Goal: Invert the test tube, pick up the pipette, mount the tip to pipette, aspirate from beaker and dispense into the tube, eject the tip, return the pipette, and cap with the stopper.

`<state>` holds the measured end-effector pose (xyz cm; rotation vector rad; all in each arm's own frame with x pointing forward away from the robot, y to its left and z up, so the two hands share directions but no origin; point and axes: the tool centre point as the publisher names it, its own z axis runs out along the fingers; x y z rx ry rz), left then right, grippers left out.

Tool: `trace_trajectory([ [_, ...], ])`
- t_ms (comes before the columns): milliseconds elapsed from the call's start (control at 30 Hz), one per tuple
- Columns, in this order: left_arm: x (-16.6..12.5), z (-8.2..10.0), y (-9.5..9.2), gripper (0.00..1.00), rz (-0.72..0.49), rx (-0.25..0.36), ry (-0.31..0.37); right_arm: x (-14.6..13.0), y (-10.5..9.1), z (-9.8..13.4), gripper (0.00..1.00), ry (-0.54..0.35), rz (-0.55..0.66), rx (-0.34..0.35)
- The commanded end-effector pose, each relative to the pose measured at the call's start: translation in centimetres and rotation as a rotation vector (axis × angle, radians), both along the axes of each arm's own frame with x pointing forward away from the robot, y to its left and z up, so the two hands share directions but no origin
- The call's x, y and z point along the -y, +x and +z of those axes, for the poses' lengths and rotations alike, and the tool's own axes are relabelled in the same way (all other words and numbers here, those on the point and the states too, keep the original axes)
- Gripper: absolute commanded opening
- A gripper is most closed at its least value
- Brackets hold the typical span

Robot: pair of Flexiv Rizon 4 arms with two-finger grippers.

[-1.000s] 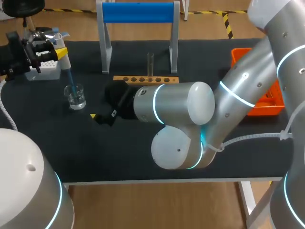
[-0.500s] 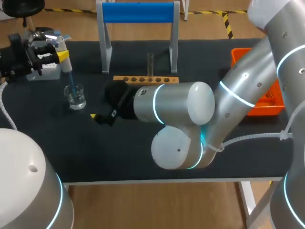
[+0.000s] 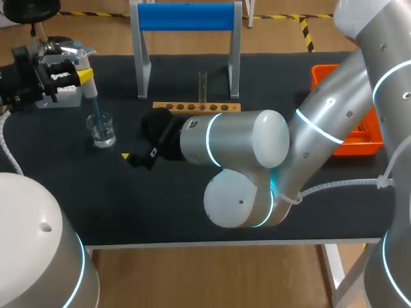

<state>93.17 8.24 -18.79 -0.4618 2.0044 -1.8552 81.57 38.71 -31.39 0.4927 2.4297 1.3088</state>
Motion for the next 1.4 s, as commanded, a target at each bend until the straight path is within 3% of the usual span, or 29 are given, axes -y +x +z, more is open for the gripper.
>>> trace_trajectory([
  [33, 0.04, 0.04, -0.16, 0.00, 0.004, -0.002, 0.001, 0.05, 0.02, -0.08, 1.00, 0.003, 0.001, -0.001],
  [533, 0.14, 0.02, -0.14, 0.00, 0.009, -0.025, 0.012, 0.05, 0.02, -0.08, 1.00, 0.003, 0.001, -0.001],
  [1400, 0.21, 0.22, -0.16, 0.00, 0.016, -0.016, 0.003, 0.05, 0.02, -0.08, 1.00, 0.003, 0.001, -0.001],
])
